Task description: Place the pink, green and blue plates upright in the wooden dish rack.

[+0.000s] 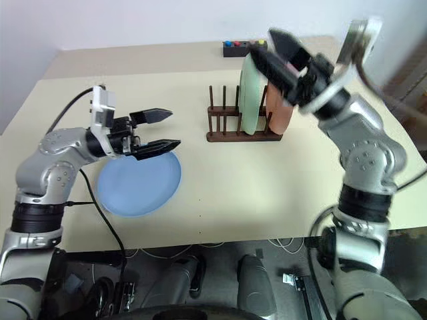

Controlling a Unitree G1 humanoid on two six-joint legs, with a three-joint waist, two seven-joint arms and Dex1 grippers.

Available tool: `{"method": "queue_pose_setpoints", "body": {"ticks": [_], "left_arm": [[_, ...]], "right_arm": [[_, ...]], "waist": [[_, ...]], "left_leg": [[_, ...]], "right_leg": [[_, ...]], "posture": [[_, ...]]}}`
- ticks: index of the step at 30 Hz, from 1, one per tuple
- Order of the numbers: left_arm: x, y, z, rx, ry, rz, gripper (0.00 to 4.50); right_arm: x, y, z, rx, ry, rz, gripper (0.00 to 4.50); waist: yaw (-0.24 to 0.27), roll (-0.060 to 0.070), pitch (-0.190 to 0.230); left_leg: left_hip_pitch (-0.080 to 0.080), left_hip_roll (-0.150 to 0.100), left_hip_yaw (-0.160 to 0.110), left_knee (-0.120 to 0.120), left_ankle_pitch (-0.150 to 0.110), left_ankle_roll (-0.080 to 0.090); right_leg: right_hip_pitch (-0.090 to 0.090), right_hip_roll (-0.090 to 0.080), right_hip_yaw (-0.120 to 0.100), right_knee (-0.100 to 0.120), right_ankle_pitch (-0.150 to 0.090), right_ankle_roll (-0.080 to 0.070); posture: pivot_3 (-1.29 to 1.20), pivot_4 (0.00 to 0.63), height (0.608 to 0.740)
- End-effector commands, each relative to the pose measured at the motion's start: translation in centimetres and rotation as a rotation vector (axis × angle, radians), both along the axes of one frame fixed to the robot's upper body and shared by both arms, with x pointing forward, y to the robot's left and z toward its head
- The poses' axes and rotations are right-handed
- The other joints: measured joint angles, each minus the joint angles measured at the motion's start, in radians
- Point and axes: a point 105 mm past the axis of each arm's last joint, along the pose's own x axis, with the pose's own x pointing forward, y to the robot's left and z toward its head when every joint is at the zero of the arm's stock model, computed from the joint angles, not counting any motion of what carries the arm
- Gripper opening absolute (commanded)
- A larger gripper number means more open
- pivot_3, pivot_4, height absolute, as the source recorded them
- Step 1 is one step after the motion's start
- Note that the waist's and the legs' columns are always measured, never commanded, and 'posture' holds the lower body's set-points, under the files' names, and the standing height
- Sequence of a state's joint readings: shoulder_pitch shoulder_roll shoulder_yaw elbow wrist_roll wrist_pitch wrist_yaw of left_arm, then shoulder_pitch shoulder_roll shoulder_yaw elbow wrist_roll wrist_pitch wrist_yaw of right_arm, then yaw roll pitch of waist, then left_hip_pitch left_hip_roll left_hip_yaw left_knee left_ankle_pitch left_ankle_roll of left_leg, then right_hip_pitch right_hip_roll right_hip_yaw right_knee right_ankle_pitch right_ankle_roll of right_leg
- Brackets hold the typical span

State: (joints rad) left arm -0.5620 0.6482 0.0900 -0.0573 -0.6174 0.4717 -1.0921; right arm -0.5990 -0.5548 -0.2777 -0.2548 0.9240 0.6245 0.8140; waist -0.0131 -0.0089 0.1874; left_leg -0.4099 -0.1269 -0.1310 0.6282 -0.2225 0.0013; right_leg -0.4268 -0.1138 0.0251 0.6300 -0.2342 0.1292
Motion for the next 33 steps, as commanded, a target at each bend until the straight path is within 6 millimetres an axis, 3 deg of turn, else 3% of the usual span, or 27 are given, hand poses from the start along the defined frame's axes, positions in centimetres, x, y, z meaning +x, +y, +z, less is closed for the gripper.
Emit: {"method": "queue_pose_setpoints", "body": {"ticks": [1,4,6,11,13,17,22,26,33], "left_arm": [[0.3,2.1,1.4,0.021,-0.042,0.076,4.5],[0.8,4.1,1.3,0.057,0.002,0.157,4.5],[0.8,4.9,1.2,0.075,0.038,0.182,4.5],[1.4,9.4,0.6,0.193,0.113,0.386,4.5],[0.6,11.6,-2.1,0.242,0.319,0.437,4.5],[-0.8,14.1,-4.8,0.44,0.402,0.53,4.5],[-2.0,14.9,-6.2,0.45,0.618,0.552,4.5],[-1.1,15.9,-6.8,0.432,0.714,0.655,4.5],[-0.9,13.9,-8.6,0.373,0.877,0.655,4.5]], "right_arm": [[-2.7,0.3,-0.2,-0.151,-0.121,0.072,4.46],[-4.3,-0.1,-1.9,-0.276,-0.085,0.153,4.46],[-4.7,-0.4,-2.2,-0.304,-0.094,0.168,4.46],[-5.5,-0.7,-2.7,-0.301,-0.088,0.203,4.46],[-5.4,-0.5,-3.1,-0.3,-0.078,0.208,4.46],[-5.2,-0.2,-3.4,-0.296,-0.079,0.207,4.46],[-5.1,0.2,-3.7,-0.288,-0.072,0.209,4.46],[-4.9,0.4,-3.8,-0.288,-0.07,0.204,4.46],[-5.0,0.5,-3.8,-0.288,-0.064,0.194,4.46]], "waist": [[-0.003,0.0,0.0],[-0.002,0.0,0.0],[-0.003,0.0,0.0],[-0.002,0.0,0.001],[-0.004,0.0,0.001],[-0.002,0.0,0.001],[0.011,-0.002,0.002],[0.013,-0.003,0.002],[0.003,-0.003,0.002]], "left_leg": [[0.0,0.0,0.0,0.0,0.0,0.0],[0.0,0.0,0.0,0.0,0.0,0.0],[0.0,0.0,0.0,-0.001,0.0,0.0],[0.0,0.001,0.0,-0.001,0.0,0.0],[0.0,0.0,0.0,-0.001,0.0,0.0],[0.0,0.001,0.0,-0.002,0.0,0.0],[0.0,0.0,-0.001,-0.001,-0.001,0.0],[0.0,0.001,-0.001,-0.002,-0.001,0.0],[0.0,0.001,-0.001,-0.002,-0.001,-0.001]], "right_leg": [[0.0,0.0,0.0,0.0,0.0,0.0],[0.0,0.0,0.0,0.0,0.0,0.0],[0.0,0.0,0.0,0.0,0.0,0.0],[0.0,0.0,0.0,0.0,0.0,0.0],[-0.001,0.0,0.0,0.0,0.0,0.0],[-0.001,0.0,0.0,0.0,0.0,0.0],[0.0,-0.001,-0.001,-0.001,0.0,-0.001],[0.0,-0.001,-0.001,0.0,0.0,-0.001],[-0.001,-0.001,-0.001,0.0,0.0,0.0]], "posture": [[0.0,0.15,0.74],[0.0,0.15,0.74],[0.0,0.15,0.74],[0.0,0.15,0.74],[0.0,0.15,0.74],[0.0,0.15,0.74],[0.0,0.15,0.74],[0.0,0.15,0.74],[0.0,0.15,0.74]]}}
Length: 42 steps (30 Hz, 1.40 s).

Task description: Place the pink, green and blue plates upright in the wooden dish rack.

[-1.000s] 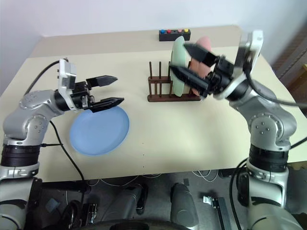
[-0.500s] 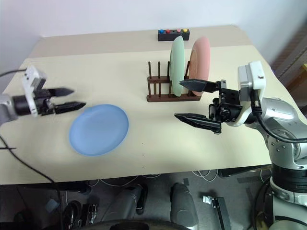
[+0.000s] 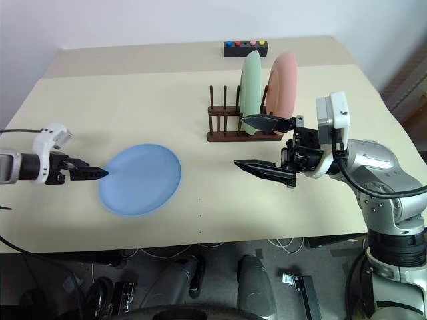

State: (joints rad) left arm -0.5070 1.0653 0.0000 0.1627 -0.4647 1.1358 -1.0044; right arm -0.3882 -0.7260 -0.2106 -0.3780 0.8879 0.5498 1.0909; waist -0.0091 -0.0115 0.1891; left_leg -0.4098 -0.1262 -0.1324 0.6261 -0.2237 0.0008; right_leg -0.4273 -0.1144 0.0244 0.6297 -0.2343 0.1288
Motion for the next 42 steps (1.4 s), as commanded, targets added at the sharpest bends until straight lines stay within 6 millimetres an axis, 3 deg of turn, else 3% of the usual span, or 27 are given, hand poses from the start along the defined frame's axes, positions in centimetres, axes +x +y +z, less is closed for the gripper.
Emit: {"method": "queue_pose_setpoints", "body": {"ticks": [1,10,13,20,27,38,42], "left_arm": [[0.1,-1.0,0.1,-0.065,0.062,0.053,4.5],[-0.1,-2.1,-0.8,-0.073,0.135,0.074,4.5],[-0.1,-2.0,-1.4,-0.067,0.174,0.114,3.67],[0.8,-1.7,-0.8,-0.076,0.203,0.176,0.19],[1.2,-2.0,-0.4,-0.115,0.222,0.19,0.08],[2.2,-3.9,2.9,-0.272,0.161,0.165,0.08],[2.0,-5.0,4.7,-0.39,0.133,0.11,0.08]], "right_arm": [[-0.7,0.1,0.9,0.007,-0.048,0.008,4.46],[-0.9,0.2,0.6,0.005,-0.045,0.004,4.46],[-0.9,0.3,0.6,0.005,-0.043,0.001,4.5],[-0.7,0.3,0.3,0.005,-0.032,-0.005,4.5],[-0.6,0.2,0.4,0.004,-0.034,-0.014,4.5],[-0.8,0.7,0.4,-0.011,-0.053,0.003,4.5],[-0.6,1.6,-0.6,-0.135,-0.131,-0.015,4.5]], "waist": [[-0.001,0.0,0.0],[-0.003,0.0,0.0],[-0.001,0.0,0.0],[0.0,0.0,0.0],[-0.005,-0.001,0.0],[-0.002,-0.001,0.0],[-0.005,-0.001,0.0]], "left_leg": [[0.0,0.0,0.0,0.0,0.0,0.0],[0.0,0.0,0.0,0.0,0.0,0.0],[0.0,0.0,0.0,0.001,0.0,0.0],[0.0,0.0,0.0,0.001,0.0,0.0],[0.0,0.0,0.0,0.001,0.0,-0.001],[0.0,0.0,0.0,0.002,0.0,-0.001],[0.0,0.0,0.0,0.002,0.0,-0.001]], "right_leg": [[0.0,0.0,0.0,0.0,0.0,0.0],[0.0,0.0,0.0,0.001,0.0,0.0],[0.0,0.0,0.0,0.001,0.0,0.0],[0.0,0.0,0.0,0.001,0.0,0.0],[0.0,0.0,0.0,0.001,0.0,0.0],[0.0,0.0,0.0,0.001,0.0,0.0],[0.0,0.001,0.0,0.002,0.0,0.0]], "posture": [[0.0,0.15,0.74],[0.0,0.15,0.74],[0.0,0.15,0.74],[0.0,0.15,0.74],[0.0,0.15,0.74],[0.0,0.15,0.74],[0.0,0.15,0.74]]}}
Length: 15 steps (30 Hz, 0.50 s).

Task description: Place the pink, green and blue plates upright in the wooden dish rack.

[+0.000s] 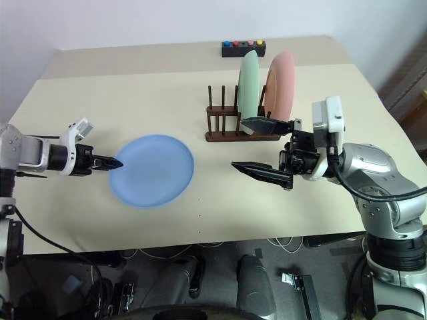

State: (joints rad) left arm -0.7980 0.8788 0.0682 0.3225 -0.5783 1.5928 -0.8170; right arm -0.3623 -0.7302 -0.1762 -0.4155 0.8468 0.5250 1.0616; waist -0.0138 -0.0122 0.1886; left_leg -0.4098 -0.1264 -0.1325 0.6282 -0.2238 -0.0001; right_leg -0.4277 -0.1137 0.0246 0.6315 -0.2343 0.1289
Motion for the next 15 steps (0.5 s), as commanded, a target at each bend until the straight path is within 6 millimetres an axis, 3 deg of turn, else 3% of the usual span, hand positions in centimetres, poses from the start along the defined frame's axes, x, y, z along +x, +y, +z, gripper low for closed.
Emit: {"method": "queue_pose_setpoints", "body": {"ticks": [1,4,6,11,15], "left_arm": [[0.1,-0.7,3.1,-0.105,-0.092,-0.032,0.08],[0.2,-1.0,3.8,-0.149,-0.118,-0.036,0.08],[0.1,-1.3,4.4,-0.171,-0.155,-0.048,0.08],[0.5,-2.1,7.0,-0.293,-0.308,-0.047,0.08],[2.2,-2.4,9.3,-0.436,-0.426,0.06,0.08]], "right_arm": [[-0.5,1.1,0.1,-0.111,-0.123,0.012,4.5],[-0.3,1.4,-0.9,-0.229,-0.209,0.003,4.5],[-0.7,1.6,-0.2,-0.216,-0.223,0.022,4.5],[-0.6,1.7,3.2,-0.173,-0.346,-0.012,4.5],[1.4,2.2,6.2,-0.233,-0.638,-0.163,4.5]], "waist": [[-0.001,0.0,0.0],[0.0,0.0,0.0],[0.0,0.0,0.0],[0.002,0.0,0.0],[0.002,0.0,0.0]], "left_leg": [[0.0,0.0,0.0,0.0,0.0,0.0],[0.0,0.0,0.0,0.0,0.0,-0.001],[0.0,0.0,0.0,0.001,0.0,-0.001],[0.0,0.0,0.0,0.001,0.0,-0.001],[0.0,0.0,0.0,0.002,0.0,-0.002]], "right_leg": [[0.0,0.0,0.0,0.0,0.0,0.0],[0.0,0.0,0.0,0.0,0.0,0.0],[0.0,0.0,0.0,0.0,0.0,0.0],[0.0,0.0,0.0,0.0,0.0,0.0],[0.0,0.0,0.0,0.0,0.0,0.0]], "posture": [[0.0,0.15,0.74],[0.0,0.15,0.74],[0.0,0.15,0.74],[0.0,0.15,0.74],[0.0,0.15,0.74]]}}
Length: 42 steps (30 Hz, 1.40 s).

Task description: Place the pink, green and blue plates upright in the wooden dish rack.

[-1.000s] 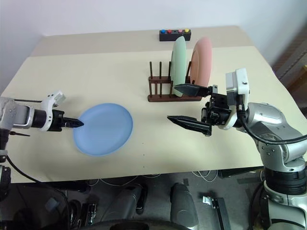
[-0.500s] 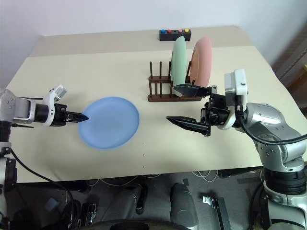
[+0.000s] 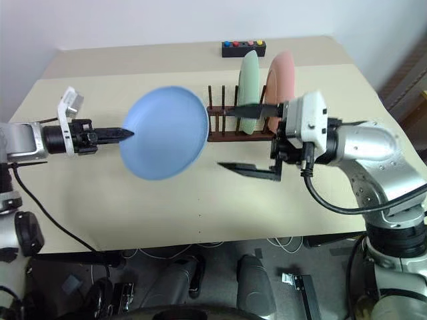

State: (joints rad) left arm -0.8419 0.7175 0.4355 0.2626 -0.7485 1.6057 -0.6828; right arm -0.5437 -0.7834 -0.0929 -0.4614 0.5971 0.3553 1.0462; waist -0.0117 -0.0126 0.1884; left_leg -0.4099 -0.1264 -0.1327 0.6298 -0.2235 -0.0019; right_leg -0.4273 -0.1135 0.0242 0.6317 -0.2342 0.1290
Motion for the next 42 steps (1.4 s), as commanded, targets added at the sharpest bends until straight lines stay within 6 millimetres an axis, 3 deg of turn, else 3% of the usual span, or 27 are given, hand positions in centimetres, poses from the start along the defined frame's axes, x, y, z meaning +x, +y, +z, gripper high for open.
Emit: {"method": "queue_pose_setpoints", "body": {"ticks": [1,4,7,12,20,29,42], "left_arm": [[1.4,0.1,3.8,-0.15,-0.146,0.111,0.08],[2.2,-1.7,5.1,-0.265,-0.255,0.196,0.08],[1.9,-3.8,4.7,-0.283,-0.315,0.258,0.08],[2.5,-3.4,4.4,-0.345,-0.326,0.451,0.08],[2.4,-4.4,4.4,-0.388,-0.367,0.58,0.08],[1.6,-7.6,3.7,-0.39,-0.356,0.49,0.08],[1.2,-8.3,4.1,-0.378,-0.377,0.458,0.08]], "right_arm": [[1.1,0.6,3.1,-0.034,-0.298,-0.094,4.5],[1.0,1.5,4.2,-0.058,-0.429,-0.085,4.5],[1.0,2.4,4.2,-0.14,-0.579,-0.083,4.5],[2.9,2.6,2.1,-0.377,-0.869,-0.134,4.5],[5.5,2.6,-0.9,-0.605,-1.08,-0.183,4.5],[7.0,4.3,0.1,-0.53,-1.13,-0.339,4.5],[7.6,5.4,-1.3,-0.543,-1.106,-0.347,4.5]], "waist": [[0.001,0.0,0.0],[0.003,-0.002,-0.001],[0.003,-0.003,0.0],[-0.006,-0.004,0.0],[0.005,-0.006,0.0],[0.003,-0.006,0.0],[0.002,-0.006,0.0]], "left_leg": [[0.0,0.0,0.0,0.001,0.001,-0.001],[0.0,0.0,0.0,0.001,0.003,-0.005],[-0.001,0.0,0.001,0.002,0.003,-0.006],[0.0,0.001,0.003,0.001,0.003,-0.007],[0.0,0.0,0.003,0.002,0.004,-0.007],[0.0,0.0,0.003,0.002,0.004,-0.008],[0.0,0.0,0.003,0.002,0.004,-0.008]], "right_leg": [[0.0,0.0,0.0,0.0,0.0,0.0],[0.0,0.0,0.0,0.0,0.0,0.0],[0.001,-0.001,-0.001,-0.001,0.0,0.001],[0.0,0.0,0.001,0.0,0.0,0.001],[0.001,0.001,0.001,0.0,0.0,0.0],[0.001,0.001,0.001,0.0,0.0,0.0],[0.001,0.001,0.001,0.0,0.0,0.0]], "posture": [[0.0,0.15,0.74],[0.0,0.15,0.74],[0.0,0.15,0.74],[0.0,0.15,0.74],[0.0,0.15,0.74],[0.0,0.15,0.74],[0.0,0.15,0.74]]}}
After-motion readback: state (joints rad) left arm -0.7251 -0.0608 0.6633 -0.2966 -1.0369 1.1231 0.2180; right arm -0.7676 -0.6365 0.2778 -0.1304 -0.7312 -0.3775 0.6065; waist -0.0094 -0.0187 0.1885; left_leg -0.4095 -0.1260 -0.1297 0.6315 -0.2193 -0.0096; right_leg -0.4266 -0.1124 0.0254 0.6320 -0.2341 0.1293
